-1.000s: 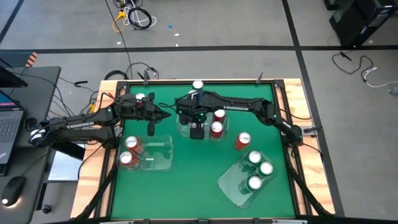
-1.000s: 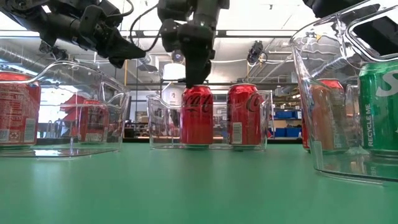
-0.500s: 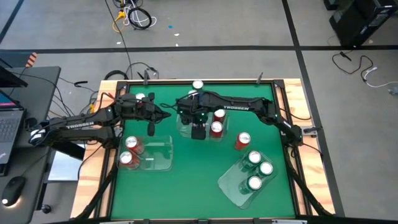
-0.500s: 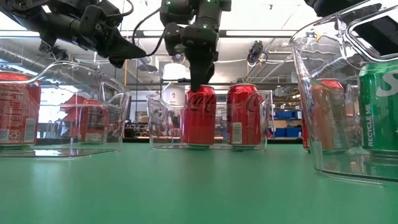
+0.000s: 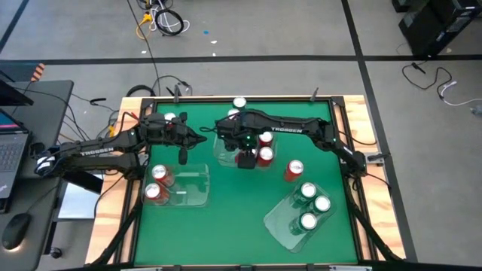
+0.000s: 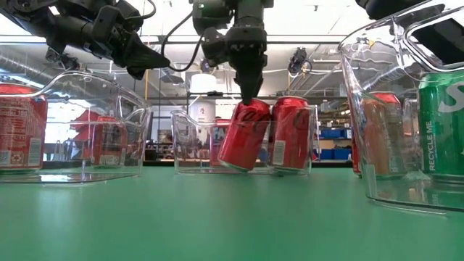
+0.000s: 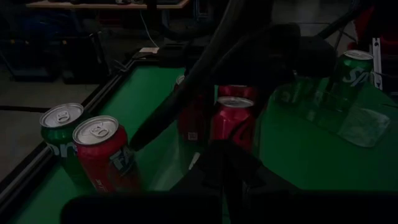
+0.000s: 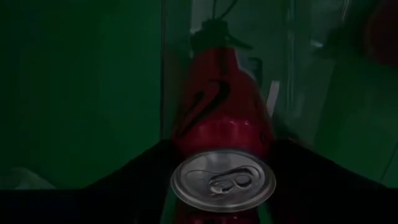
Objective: Sort soda cans
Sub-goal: Put the right red black soda can into the top transparent bin, then put the bottom red soda can into the bottom left transparent bin
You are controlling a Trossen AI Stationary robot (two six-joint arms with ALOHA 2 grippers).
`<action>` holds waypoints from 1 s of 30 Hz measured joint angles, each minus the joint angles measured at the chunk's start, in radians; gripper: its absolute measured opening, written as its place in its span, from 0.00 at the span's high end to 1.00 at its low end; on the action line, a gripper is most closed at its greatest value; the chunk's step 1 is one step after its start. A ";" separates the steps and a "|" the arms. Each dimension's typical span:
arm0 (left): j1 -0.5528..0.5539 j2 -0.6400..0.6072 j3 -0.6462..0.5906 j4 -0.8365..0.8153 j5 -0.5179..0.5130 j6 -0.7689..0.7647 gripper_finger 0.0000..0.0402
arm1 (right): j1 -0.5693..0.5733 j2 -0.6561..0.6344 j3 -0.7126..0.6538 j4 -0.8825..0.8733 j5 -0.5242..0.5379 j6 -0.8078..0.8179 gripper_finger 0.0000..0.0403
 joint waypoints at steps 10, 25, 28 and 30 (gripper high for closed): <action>0.000 0.000 0.000 0.000 0.000 -0.003 1.00 | 0.001 0.006 0.021 0.063 -0.007 -0.020 0.35; 0.000 0.000 0.000 0.000 0.000 -0.004 1.00 | 0.008 0.006 0.026 0.128 -0.008 -0.040 0.17; 0.000 0.000 0.000 0.003 0.000 -0.004 1.00 | 0.009 0.006 0.048 0.125 -0.008 -0.042 0.14; 0.000 0.000 0.000 0.015 0.000 -0.007 1.00 | 0.010 0.003 0.061 0.120 -0.007 -0.042 0.13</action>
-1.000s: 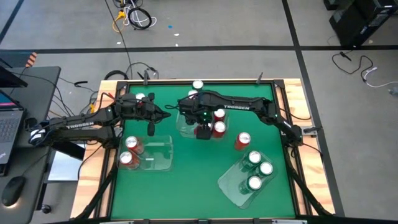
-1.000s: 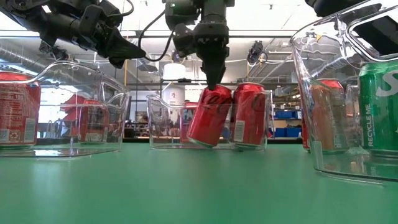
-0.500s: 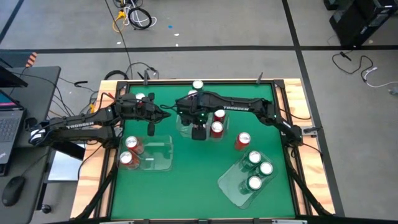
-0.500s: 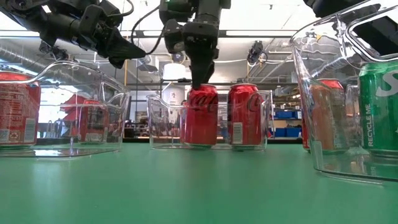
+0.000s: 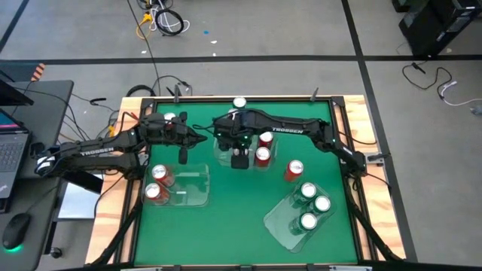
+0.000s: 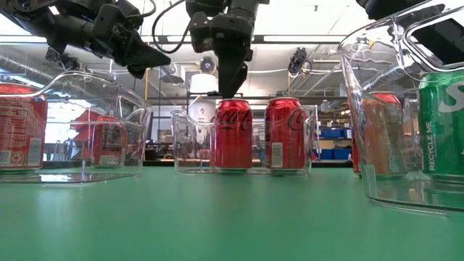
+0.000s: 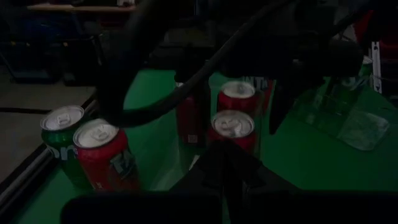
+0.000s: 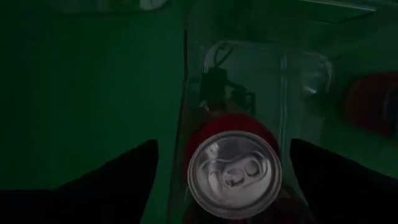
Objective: Sort soda cans
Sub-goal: Put the bottom red soda can into the bottom left transparent bin
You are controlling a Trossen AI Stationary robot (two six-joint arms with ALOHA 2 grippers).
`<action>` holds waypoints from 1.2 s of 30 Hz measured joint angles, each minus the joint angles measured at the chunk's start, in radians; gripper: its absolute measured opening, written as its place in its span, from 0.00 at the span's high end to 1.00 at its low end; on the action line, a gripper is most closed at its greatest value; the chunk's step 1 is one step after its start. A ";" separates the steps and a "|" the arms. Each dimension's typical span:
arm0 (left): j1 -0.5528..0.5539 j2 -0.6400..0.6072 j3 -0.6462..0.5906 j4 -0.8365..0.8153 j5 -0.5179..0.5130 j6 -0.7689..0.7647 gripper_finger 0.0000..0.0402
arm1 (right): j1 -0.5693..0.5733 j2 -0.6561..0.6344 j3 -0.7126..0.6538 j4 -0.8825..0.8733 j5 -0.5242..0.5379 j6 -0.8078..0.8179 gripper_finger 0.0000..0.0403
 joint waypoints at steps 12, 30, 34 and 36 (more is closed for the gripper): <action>-0.001 0.000 -0.145 0.337 0.090 -0.162 1.00 | 0.030 -0.051 -0.003 -0.024 0.193 -0.023 0.53; -0.136 0.000 -0.262 0.419 -0.125 -0.134 1.00 | 0.018 -0.224 -0.002 0.037 0.295 -0.038 0.99; -0.143 0.000 -0.260 0.364 -0.210 -0.149 1.00 | 0.008 -0.245 -0.003 0.043 0.294 -0.046 0.99; -0.143 0.000 -0.236 0.289 -0.220 -0.161 1.00 | 0.007 -0.255 -0.003 0.036 0.293 -0.046 0.99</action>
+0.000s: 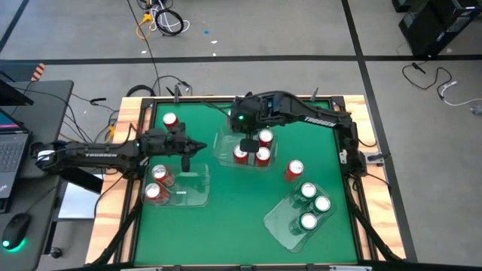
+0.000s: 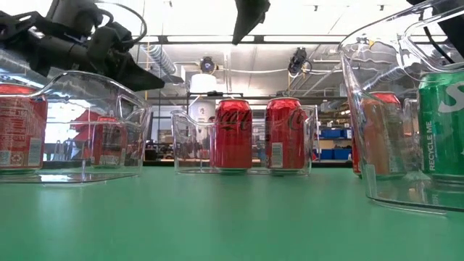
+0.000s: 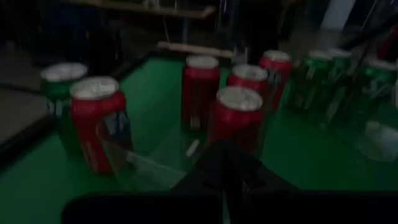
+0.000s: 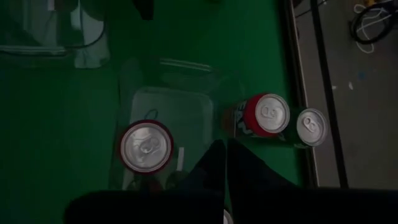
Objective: Sort soda cans
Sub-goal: Put the bottom red soda can into the bottom left transparent bin
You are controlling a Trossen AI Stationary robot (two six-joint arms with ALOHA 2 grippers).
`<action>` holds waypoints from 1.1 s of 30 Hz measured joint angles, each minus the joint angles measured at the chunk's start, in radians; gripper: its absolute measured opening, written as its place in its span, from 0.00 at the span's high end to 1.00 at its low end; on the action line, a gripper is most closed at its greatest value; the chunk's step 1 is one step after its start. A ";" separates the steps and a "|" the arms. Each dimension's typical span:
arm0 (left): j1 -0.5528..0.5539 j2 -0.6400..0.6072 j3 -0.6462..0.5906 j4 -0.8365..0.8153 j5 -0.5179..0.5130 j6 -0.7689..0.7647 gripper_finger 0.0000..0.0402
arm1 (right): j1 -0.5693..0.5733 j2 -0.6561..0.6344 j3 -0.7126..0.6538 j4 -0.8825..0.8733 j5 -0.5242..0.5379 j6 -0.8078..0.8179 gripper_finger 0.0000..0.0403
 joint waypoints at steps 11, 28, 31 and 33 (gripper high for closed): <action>0.000 0.000 0.221 -0.460 -0.091 0.039 1.00 | -0.016 -0.034 0.000 0.004 0.005 -0.025 1.00; 0.000 0.000 0.401 -0.747 -0.166 0.027 1.00 | -0.013 -0.050 -0.142 -0.017 -0.016 0.072 1.00; 0.000 0.000 0.401 -0.774 -0.162 0.027 1.00 | 0.035 -0.086 -0.218 -0.052 -0.017 0.164 1.00; 0.000 0.000 0.401 -0.775 -0.161 0.027 1.00 | 0.075 -0.124 -0.284 -0.054 -0.017 0.236 1.00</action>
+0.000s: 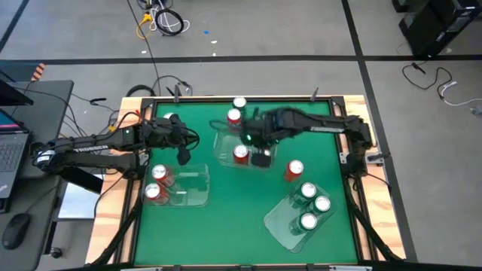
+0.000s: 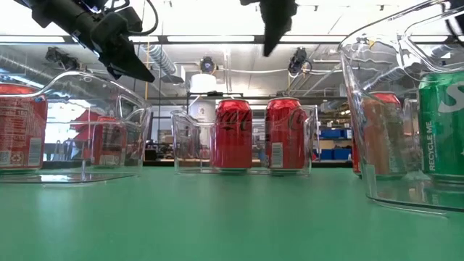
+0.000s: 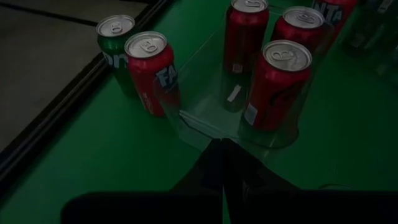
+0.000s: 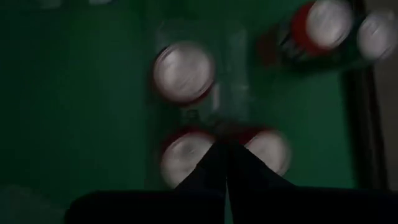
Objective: Sort soda cans
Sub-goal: Put the bottom red soda can into the bottom left transparent bin
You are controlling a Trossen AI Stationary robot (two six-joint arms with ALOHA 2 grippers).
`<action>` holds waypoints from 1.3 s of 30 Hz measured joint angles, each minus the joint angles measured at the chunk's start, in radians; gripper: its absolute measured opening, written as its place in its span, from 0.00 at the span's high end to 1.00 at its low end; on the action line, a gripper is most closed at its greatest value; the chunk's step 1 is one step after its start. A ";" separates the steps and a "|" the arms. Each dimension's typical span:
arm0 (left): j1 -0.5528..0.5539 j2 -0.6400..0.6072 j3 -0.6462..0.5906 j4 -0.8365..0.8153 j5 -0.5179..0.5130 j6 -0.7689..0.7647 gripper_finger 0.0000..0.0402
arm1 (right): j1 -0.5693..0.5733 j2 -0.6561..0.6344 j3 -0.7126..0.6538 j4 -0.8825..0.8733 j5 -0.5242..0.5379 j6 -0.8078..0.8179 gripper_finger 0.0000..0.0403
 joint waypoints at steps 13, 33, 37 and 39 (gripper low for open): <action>0.000 0.000 0.000 0.002 0.001 0.006 1.00 | 0.248 -0.305 -0.510 -0.003 0.012 0.626 0.98; 0.000 0.000 0.000 -0.005 0.004 0.004 0.99 | 0.140 -0.308 -0.608 -0.067 -0.164 0.585 0.18; 0.000 0.000 0.000 -0.022 0.004 0.007 0.99 | 0.126 -0.308 -0.667 -0.043 -0.158 0.551 0.11; 0.000 0.000 0.000 -0.035 0.004 0.007 0.99 | 0.122 -0.309 -0.712 -0.007 -0.158 0.527 0.10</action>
